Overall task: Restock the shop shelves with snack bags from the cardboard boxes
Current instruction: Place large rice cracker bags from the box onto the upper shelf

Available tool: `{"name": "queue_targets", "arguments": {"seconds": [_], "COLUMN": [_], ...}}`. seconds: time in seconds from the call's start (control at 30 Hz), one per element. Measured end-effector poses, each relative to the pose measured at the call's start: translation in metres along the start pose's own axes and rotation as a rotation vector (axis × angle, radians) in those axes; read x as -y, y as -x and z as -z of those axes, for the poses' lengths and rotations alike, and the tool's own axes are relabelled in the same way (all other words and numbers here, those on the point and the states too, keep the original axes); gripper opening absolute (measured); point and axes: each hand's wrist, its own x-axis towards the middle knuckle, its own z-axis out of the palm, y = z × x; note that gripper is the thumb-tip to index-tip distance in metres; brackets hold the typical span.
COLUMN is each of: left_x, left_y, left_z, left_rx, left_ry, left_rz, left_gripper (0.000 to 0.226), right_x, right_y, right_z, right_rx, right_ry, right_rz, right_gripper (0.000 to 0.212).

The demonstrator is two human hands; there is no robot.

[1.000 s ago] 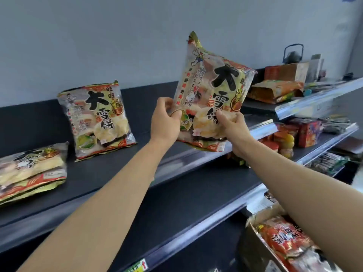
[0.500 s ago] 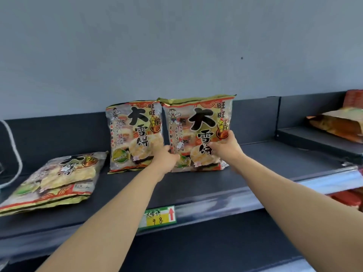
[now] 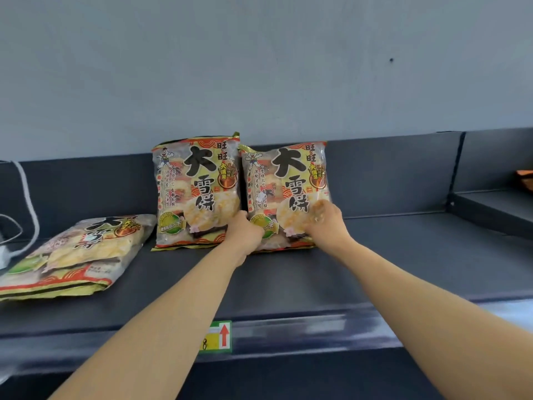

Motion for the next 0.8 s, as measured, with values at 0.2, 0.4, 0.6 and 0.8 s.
{"name": "queue_targets", "arguments": {"seconds": [0.2, 0.4, 0.6, 0.8], "left_x": [-0.008, -0.034, -0.044, -0.009], "left_y": [0.029, 0.075, 0.142, 0.236], "left_z": [-0.008, -0.028, -0.057, -0.121], "left_rx": [-0.181, 0.022, 0.264, 0.746], "left_ry": [-0.33, -0.256, -0.17, -0.187], "left_rz": [-0.193, -0.457, -0.678, -0.731], "left_gripper": [0.041, 0.024, 0.027, 0.024], "right_x": [0.004, 0.01, 0.0, -0.054], "right_y": [0.024, 0.071, 0.154, 0.285], "right_z": [0.021, 0.055, 0.092, 0.13], "right_rx": [-0.124, -0.186, -0.333, -0.534], "right_ry": [0.017, 0.13, 0.229, 0.315], "right_rz": [-0.012, -0.014, -0.072, -0.368], "right_gripper": [0.035, 0.05, 0.046, 0.04]}}
